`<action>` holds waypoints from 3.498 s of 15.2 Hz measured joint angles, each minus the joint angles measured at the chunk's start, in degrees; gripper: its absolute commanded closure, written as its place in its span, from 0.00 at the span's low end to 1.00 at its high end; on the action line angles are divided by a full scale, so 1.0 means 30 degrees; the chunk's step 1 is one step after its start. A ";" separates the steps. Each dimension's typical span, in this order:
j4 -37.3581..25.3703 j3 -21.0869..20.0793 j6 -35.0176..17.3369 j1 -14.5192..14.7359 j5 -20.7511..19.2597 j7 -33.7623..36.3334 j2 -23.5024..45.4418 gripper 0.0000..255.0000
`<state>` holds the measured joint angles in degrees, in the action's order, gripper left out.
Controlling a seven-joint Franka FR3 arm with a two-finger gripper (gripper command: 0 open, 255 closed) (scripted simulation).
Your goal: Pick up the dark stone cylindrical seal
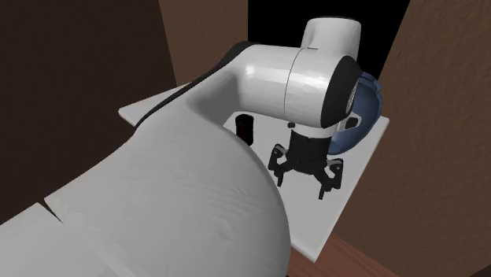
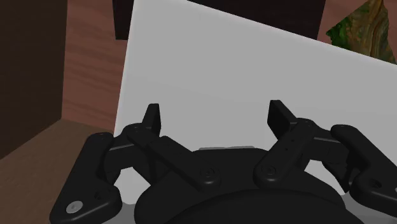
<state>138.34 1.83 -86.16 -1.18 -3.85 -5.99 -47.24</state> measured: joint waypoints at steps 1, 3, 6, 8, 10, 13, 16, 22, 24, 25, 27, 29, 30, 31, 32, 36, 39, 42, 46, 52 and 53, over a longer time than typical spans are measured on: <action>0.0000 0.0000 0.0000 0.0000 0.0000 0.0000 0.0000 0.00; -0.0478 -0.0391 -0.0139 0.0195 0.0336 0.0377 0.0518 0.00; -0.1410 -0.1309 -0.0534 0.0608 0.1066 0.1292 0.1611 0.00; -0.2173 -0.1826 -0.0769 0.0820 0.1427 0.1804 0.2422 0.00; -0.3118 -0.2502 -0.0981 0.1070 0.1831 0.2494 0.3378 0.00; -0.4767 -0.3304 -0.1233 0.1303 0.2174 0.3311 0.4963 0.00; -0.6137 -0.4112 -0.1337 0.1555 0.2430 0.4178 0.6125 0.00; -1.0072 -0.5916 -0.1378 0.1969 0.2382 0.6227 0.9484 0.00; -1.0493 -0.6169 -0.1542 0.2035 0.2320 0.6526 0.9985 0.00; -1.0286 -0.6207 -0.1736 0.2060 0.2338 0.6569 0.9958 0.00; -0.9804 -0.6258 -0.2149 0.2098 0.2376 0.6624 0.9874 0.00; -0.9279 -0.6233 -0.2622 0.2089 0.2385 0.6561 0.9822 0.00; -0.8835 -0.6251 -0.2995 0.2108 0.2411 0.6566 0.9753 0.00; -0.8615 -0.6244 -0.3171 0.2110 0.2422 0.6545 0.9711 0.00; -0.8551 -0.6252 -0.3245 0.2113 0.2423 0.6552 0.9717 1.00; -0.8517 -0.6270 -0.3327 0.2122 0.2427 0.6570 0.9722 1.00; -0.8532 -0.6281 -0.3325 0.2128 0.2435 0.6572 0.9734 1.00; -0.8520 -0.6282 -0.3332 0.2129 0.2444 0.6563 0.9722 1.00; -0.9439 -0.6255 -0.2543 0.2083 0.2372 0.6585 0.9897 1.00; -1.1309 -0.6239 -0.1003 0.2033 0.2270 0.6633 1.0236 1.00; -1.1680 -0.6249 -0.0753 0.2023 0.2238 0.6653 1.0360 1.00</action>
<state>103.31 -16.92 -88.42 4.89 2.86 13.97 -16.17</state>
